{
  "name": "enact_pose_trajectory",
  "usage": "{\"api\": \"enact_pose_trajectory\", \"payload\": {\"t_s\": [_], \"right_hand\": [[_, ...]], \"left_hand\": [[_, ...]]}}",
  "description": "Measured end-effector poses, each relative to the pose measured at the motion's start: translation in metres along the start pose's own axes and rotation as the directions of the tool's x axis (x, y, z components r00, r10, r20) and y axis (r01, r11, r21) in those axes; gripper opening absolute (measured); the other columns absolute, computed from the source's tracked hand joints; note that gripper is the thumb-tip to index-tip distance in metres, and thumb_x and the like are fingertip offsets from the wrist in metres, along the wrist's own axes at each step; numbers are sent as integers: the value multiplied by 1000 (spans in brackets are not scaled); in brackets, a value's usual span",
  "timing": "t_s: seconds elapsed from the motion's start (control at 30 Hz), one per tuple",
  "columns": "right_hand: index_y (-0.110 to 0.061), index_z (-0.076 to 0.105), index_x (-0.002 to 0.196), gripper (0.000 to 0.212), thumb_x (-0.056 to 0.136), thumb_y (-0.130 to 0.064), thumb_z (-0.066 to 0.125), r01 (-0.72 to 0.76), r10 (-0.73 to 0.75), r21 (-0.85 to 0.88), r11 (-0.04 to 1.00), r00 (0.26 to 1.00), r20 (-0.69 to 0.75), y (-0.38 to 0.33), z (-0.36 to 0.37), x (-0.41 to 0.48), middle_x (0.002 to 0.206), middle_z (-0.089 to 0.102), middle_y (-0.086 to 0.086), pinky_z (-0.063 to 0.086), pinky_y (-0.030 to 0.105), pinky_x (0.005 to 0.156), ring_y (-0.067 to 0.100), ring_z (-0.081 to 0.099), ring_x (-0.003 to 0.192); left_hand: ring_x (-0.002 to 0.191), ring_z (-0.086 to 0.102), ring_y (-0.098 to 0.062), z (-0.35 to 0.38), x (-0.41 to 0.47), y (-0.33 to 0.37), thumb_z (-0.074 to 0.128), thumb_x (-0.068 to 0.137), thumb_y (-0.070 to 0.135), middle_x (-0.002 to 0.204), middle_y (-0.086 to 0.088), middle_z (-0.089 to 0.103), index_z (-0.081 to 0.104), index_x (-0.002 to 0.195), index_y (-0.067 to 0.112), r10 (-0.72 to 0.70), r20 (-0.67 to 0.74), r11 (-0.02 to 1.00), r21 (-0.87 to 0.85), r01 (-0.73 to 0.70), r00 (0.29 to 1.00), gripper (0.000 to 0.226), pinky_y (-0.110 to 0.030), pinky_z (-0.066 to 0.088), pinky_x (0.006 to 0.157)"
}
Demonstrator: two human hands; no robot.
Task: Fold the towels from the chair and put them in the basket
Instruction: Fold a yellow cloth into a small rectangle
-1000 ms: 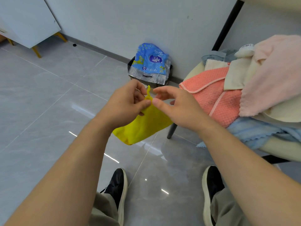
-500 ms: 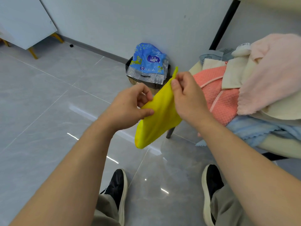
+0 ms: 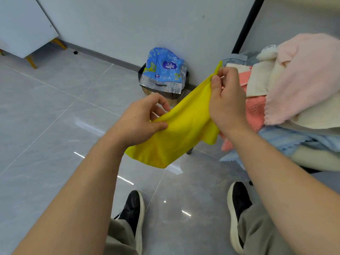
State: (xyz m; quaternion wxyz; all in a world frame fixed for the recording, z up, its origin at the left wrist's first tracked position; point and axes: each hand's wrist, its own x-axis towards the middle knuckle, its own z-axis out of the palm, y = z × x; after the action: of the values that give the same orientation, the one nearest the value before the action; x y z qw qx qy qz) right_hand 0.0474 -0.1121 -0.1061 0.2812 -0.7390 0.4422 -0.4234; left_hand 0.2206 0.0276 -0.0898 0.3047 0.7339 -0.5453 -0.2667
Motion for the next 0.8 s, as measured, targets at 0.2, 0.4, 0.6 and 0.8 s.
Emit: {"api": "enact_pose_trajectory", "payload": {"t_s": [0.2,0.4,0.6,0.8], "right_hand": [[-12,54,115,20,105,-26,44,-17,17,-14,1000,1000,-24,3,-2,3,81,55,-13,31,29,66,10,50,75],[-12,54,114,19,105,-25,43,-98,96,-17,995,991,-94,10,-10,12,83,57,-12,29,28,66,10,49,74],[-13,51,117,20,105,-25,41,-161,154,-37,986,977,-145,19,-21,20,94,60,-6,33,29,70,13,52,86],[-14,50,119,20,106,-27,40,-162,150,-58,985,975,-164,22,-24,20,90,56,-12,25,25,63,12,47,79]], "left_hand": [[87,65,-18,0,0,-1,84,75,14,95,5,67,61,92,29,-15,36,999,50,14,999,33,-32,55,74],[82,62,-9,-1,0,-7,85,76,19,90,10,66,63,98,31,-109,68,984,150,98,992,33,-25,52,69],[73,56,-2,-16,-1,-18,83,79,24,80,11,62,75,102,19,-220,81,935,301,187,972,25,-25,42,62],[72,55,-23,-43,-7,-33,79,84,30,77,-7,64,73,90,15,-305,-212,939,93,330,928,17,-35,44,68]]}}
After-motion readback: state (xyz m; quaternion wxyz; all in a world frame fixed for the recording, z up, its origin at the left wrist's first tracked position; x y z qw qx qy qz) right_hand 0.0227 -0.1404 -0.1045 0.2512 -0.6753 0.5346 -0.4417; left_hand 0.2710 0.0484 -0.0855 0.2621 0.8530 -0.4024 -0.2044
